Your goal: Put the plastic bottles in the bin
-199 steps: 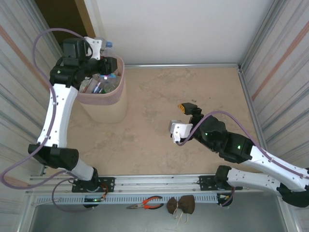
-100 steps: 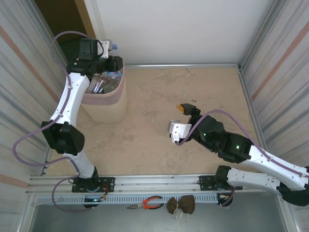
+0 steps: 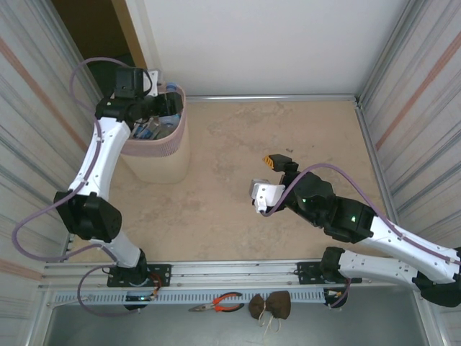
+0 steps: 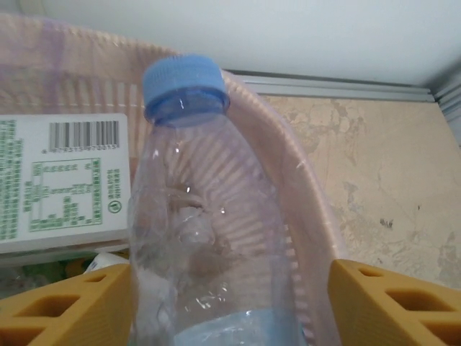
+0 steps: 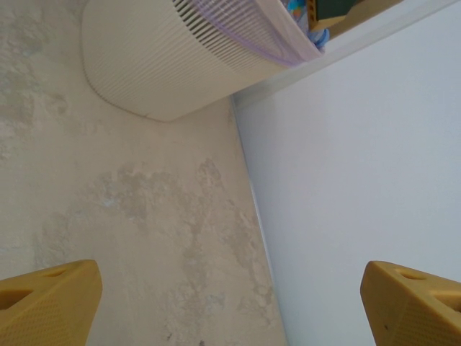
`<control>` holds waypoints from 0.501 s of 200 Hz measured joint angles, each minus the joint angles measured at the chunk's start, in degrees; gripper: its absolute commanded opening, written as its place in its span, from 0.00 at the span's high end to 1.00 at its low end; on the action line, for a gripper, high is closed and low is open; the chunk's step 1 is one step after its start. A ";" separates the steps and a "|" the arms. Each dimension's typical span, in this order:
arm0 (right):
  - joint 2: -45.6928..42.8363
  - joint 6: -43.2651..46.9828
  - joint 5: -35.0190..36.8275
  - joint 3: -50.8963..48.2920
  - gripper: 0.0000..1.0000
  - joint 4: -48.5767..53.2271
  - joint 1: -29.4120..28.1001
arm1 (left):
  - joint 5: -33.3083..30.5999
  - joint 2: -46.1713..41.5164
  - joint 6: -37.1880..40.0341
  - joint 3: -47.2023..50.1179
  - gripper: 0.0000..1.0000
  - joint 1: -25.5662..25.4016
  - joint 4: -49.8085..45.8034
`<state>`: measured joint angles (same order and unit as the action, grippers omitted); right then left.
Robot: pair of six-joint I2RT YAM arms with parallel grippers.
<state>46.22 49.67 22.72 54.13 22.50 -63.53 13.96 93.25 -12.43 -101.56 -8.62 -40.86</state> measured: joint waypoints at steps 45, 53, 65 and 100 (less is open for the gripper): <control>0.07 0.07 0.00 0.00 0.08 -0.02 0.00 | -2.71 -2.40 1.46 -6.03 0.25 0.00 -1.46; 0.15 0.07 0.00 0.00 0.08 -0.07 0.00 | -2.71 -2.32 2.10 -7.65 0.28 0.00 -1.51; 0.39 0.09 0.00 0.00 0.08 -0.13 0.00 | -2.45 -1.70 3.19 -10.78 0.37 0.00 -2.01; 0.85 0.07 0.00 0.00 0.08 -0.07 0.00 | 2.10 4.46 5.44 -20.52 0.65 0.00 -3.82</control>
<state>47.07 49.74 22.72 54.13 22.44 -63.53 16.05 97.71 -6.98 -122.08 -8.62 -44.69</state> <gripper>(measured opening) 0.921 0.406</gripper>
